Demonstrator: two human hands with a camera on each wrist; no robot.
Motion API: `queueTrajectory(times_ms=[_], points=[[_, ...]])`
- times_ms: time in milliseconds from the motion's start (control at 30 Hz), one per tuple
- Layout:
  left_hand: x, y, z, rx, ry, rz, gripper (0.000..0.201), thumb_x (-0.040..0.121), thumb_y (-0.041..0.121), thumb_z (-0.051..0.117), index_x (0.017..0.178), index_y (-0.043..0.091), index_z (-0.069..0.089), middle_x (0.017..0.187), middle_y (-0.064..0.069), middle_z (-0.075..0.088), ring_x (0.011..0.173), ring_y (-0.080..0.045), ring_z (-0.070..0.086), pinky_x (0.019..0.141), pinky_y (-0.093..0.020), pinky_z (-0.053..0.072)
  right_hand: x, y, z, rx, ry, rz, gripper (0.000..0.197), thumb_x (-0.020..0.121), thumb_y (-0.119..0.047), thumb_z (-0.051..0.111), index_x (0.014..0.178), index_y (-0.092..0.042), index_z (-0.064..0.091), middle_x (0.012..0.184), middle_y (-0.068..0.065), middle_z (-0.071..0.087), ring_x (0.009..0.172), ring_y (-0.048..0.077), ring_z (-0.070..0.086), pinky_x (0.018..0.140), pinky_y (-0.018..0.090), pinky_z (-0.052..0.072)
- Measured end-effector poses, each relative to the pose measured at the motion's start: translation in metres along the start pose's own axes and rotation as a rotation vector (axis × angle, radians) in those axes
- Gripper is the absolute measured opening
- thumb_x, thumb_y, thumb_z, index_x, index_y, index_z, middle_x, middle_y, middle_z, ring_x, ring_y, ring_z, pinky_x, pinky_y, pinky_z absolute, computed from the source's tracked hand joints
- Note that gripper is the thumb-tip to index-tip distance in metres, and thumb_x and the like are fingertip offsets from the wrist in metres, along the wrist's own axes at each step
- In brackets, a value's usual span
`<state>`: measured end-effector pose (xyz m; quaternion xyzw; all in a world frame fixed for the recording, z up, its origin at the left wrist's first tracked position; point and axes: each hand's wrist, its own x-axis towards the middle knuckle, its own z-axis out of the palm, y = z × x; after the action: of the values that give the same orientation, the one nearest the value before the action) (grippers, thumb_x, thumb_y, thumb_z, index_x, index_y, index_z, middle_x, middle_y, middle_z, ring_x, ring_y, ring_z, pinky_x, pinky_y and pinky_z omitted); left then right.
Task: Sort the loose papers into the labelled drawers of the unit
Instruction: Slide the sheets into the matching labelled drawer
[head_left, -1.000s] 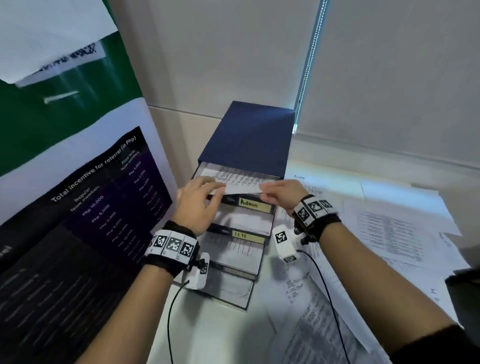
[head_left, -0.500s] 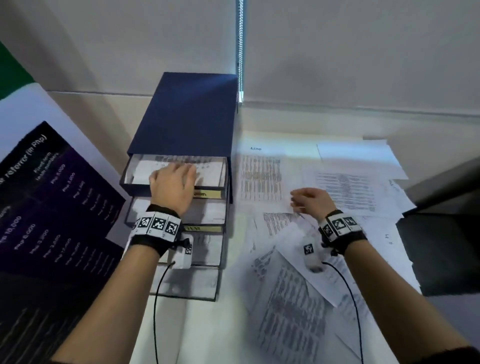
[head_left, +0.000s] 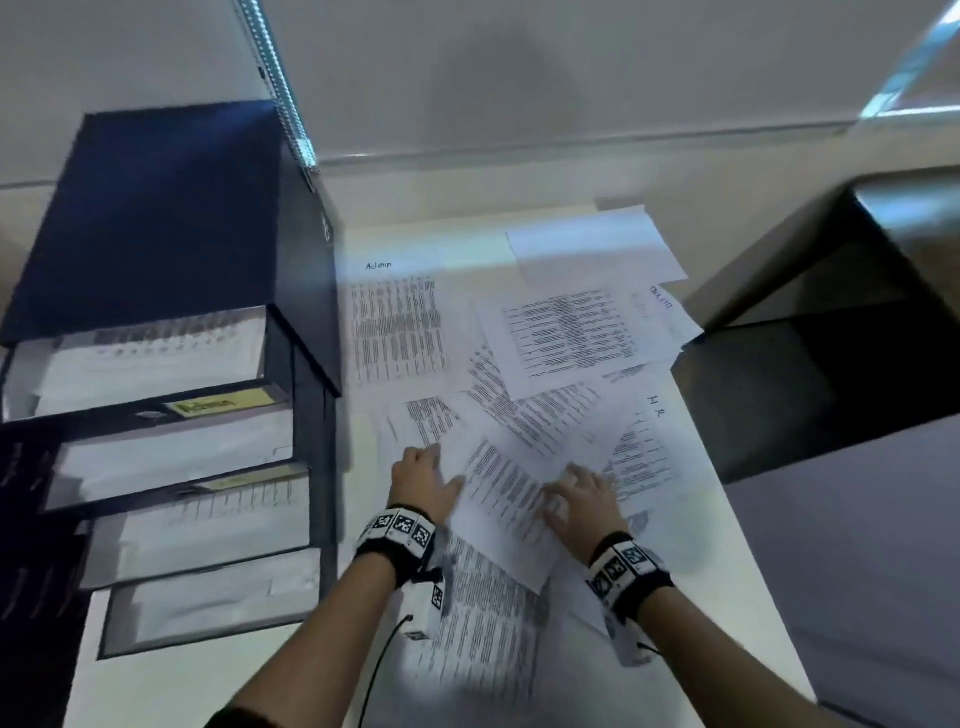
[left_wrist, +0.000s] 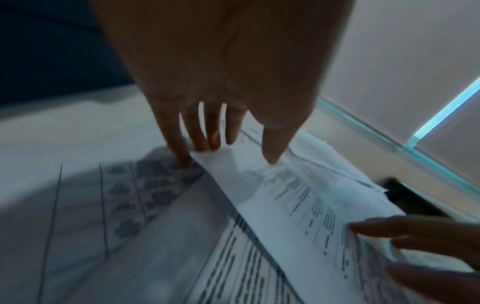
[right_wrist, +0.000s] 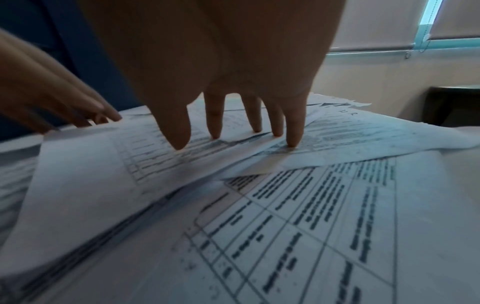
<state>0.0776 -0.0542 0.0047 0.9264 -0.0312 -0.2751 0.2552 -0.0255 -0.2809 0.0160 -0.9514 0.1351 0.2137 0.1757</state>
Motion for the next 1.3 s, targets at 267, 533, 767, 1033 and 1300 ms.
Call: queueTrajectory(times_ms=[267,533,767,1033,1300], points=[[0.006,0.011,0.015,-0.247,-0.087,-0.102,0.059,0.083,0.022,0.077,0.136,0.013,0.054,0.137,-0.007,0.06,0.123,-0.025,0.058,0.105,-0.037,0.047,0.05,0.044,-0.033,0.055,0.033,0.149,0.076,0.09,-0.049,0.059,0.153,-0.024,0.024,0.163,0.009,0.011,0.147,0.034,0.017,0.119,0.047,0.024],[0.004,0.013,0.017,-0.571,-0.143,-0.217,0.089,0.067,0.061,0.081,0.139,0.017,0.052,0.138,-0.002,0.06,0.121,-0.027,0.059,0.105,-0.043,0.048,0.002,0.019,-0.001,-0.32,0.009,-0.171,0.051,0.094,-0.051,0.043,0.137,-0.023,0.048,0.137,0.016,0.047,0.124,0.032,0.048,0.109,0.043,0.036],[-0.007,0.02,0.01,-0.357,0.068,-0.104,0.044,0.086,0.05,0.071,0.085,0.008,0.057,0.077,-0.005,0.06,0.071,-0.021,0.058,0.067,-0.032,0.048,0.032,0.04,-0.034,0.282,0.106,0.133,0.07,0.082,-0.062,0.063,0.136,-0.018,0.053,0.136,0.009,0.049,0.121,0.026,0.052,0.103,0.041,0.045],[-0.055,-0.003,-0.005,-0.738,-0.038,0.054,0.025,0.081,0.012,0.081,0.104,0.017,0.073,0.098,0.004,0.078,0.093,-0.013,0.073,0.084,-0.03,0.056,0.027,0.04,-0.039,0.354,-0.195,0.16,0.074,0.06,-0.065,0.08,0.115,-0.019,0.064,0.115,-0.002,0.066,0.095,0.012,0.06,0.086,0.027,0.051],[-0.065,-0.041,-0.008,-0.904,0.117,-0.103,0.053,0.077,0.023,0.086,0.076,0.014,0.033,0.064,-0.002,0.021,0.055,-0.016,0.02,0.054,-0.036,0.017,0.012,0.037,-0.045,1.204,-0.309,0.099,0.08,0.057,-0.027,0.094,0.125,-0.002,0.059,0.11,0.022,0.071,0.091,0.03,0.071,0.071,0.032,0.059]])
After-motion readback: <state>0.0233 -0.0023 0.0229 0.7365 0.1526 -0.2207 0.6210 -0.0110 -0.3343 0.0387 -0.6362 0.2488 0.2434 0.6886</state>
